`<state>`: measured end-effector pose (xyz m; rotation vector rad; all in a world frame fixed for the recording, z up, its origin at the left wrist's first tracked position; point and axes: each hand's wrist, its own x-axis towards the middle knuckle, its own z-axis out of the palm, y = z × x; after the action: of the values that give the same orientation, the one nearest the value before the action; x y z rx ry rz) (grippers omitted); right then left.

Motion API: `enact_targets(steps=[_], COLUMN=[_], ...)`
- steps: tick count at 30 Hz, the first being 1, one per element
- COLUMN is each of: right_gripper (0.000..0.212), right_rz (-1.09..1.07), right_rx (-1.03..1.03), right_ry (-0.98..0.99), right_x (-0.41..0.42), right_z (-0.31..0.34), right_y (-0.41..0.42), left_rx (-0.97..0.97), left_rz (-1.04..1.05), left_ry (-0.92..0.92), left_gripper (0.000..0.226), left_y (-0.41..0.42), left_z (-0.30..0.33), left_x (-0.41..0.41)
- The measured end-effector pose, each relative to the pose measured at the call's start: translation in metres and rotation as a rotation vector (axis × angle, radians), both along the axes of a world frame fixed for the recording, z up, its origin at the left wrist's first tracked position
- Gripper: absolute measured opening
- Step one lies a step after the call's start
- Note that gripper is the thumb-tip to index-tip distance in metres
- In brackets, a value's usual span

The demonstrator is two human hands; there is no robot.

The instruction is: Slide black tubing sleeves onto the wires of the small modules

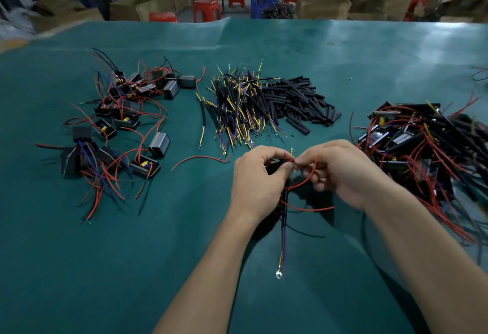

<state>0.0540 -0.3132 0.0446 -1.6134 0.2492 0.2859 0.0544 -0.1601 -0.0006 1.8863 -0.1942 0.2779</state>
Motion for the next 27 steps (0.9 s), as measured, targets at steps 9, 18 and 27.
enact_targets(steps=[9,18,27], right_gripper=[0.027,0.02,0.01], right_rz=[-0.044,0.134,0.15], right_rx=[0.274,-0.853,-0.944], right_ry=[0.192,-0.86,-1.001], right_x=[0.0,-0.006,-0.003], right_z=[-0.002,-0.006,-0.008], right_y=[0.007,-0.005,-0.004], left_rx=[-0.02,-0.045,-0.022], left_rz=[0.029,0.042,0.035], left_ry=[-0.028,0.021,0.027], left_gripper=[0.008,0.01,0.009], left_y=[0.0,0.001,0.001], left_z=[0.001,0.003,0.001], left_x=[0.001,-0.001,0.001])
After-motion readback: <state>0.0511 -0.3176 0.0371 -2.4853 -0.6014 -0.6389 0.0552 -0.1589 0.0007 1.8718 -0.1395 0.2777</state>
